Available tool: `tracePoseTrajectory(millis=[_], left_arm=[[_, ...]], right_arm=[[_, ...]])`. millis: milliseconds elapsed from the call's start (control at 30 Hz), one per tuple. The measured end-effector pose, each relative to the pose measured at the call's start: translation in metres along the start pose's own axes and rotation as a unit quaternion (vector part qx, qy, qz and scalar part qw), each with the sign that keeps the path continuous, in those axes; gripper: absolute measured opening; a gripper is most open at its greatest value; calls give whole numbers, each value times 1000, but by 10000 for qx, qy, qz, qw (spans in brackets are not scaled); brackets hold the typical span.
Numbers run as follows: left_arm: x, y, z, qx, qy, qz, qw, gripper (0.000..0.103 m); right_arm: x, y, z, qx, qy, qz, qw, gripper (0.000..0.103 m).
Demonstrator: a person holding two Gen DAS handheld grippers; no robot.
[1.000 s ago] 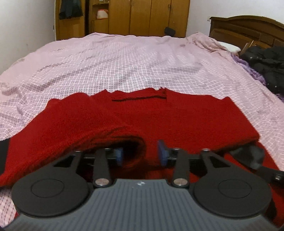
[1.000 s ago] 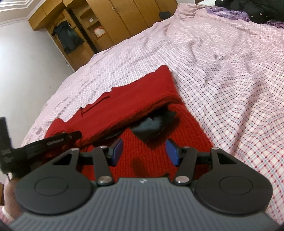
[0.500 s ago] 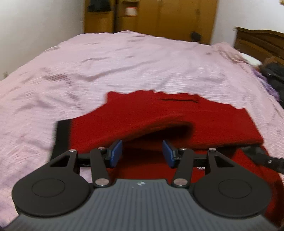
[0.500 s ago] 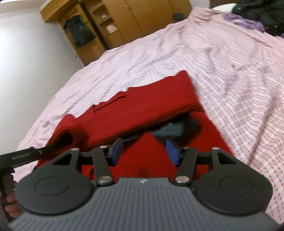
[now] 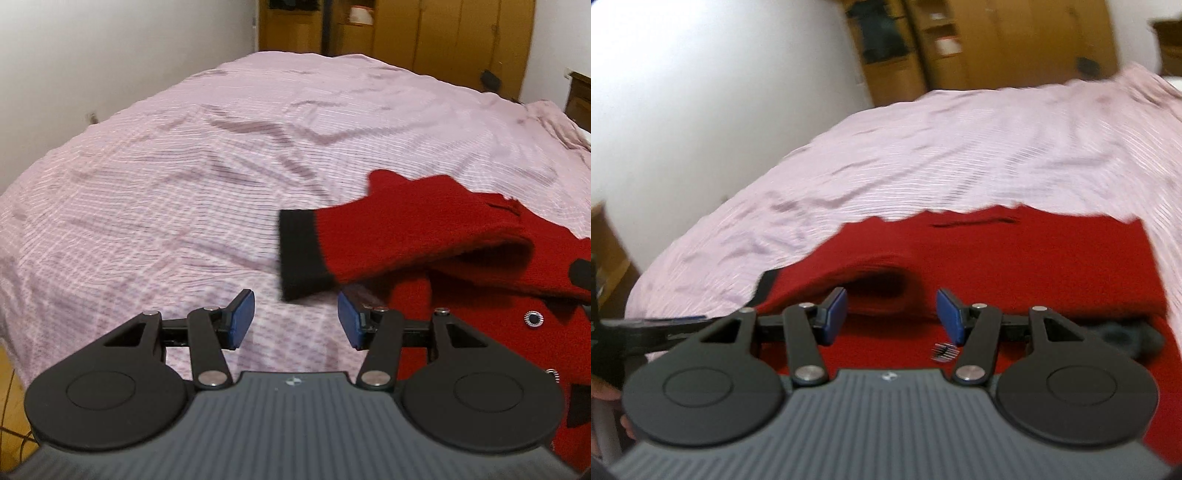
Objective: Fold small clothes
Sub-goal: 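Open the left gripper to release the sleeve and withdraw, then grasp the black cuff of the folded sleeve with the right gripper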
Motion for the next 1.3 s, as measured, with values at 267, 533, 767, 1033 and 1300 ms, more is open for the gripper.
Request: tracePoseTrajectory(millis=[267, 533, 767, 1033, 1300], left_arm=[[4, -2, -33, 208, -186, 6, 9996, 58], [-1, 2, -62, 405, -469, -30, 9981, 58], [-4, 2, -82, 691, -466, -92, 9965, 58], [-11, 4, -82, 678, -457, -201, 9964, 58], [-14, 5, -81, 645, -474, -217, 9966, 58]], right_arm=[[-37, -29, -60, 955, -411, -221, 9943, 57], [-79, -33, -117, 2528, -353, -485, 9657, 74], [-117, -24, -151, 3569, -310, -881, 9294, 74], [-145, -7, -167, 4007, -161, -883, 9118, 73], [-151, -6, -165, 3750, -344, -846, 9225, 32]])
Point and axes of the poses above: each gripper's, at about its wrist camera, not at the fingertips, and x roughly against the way its jaws point, z to its right, y to its underside, the point moved 1 cm from there along -x, roughly the way its jaws point, and after that the axes turned 15 degrees about x, right-handed, at the moved point
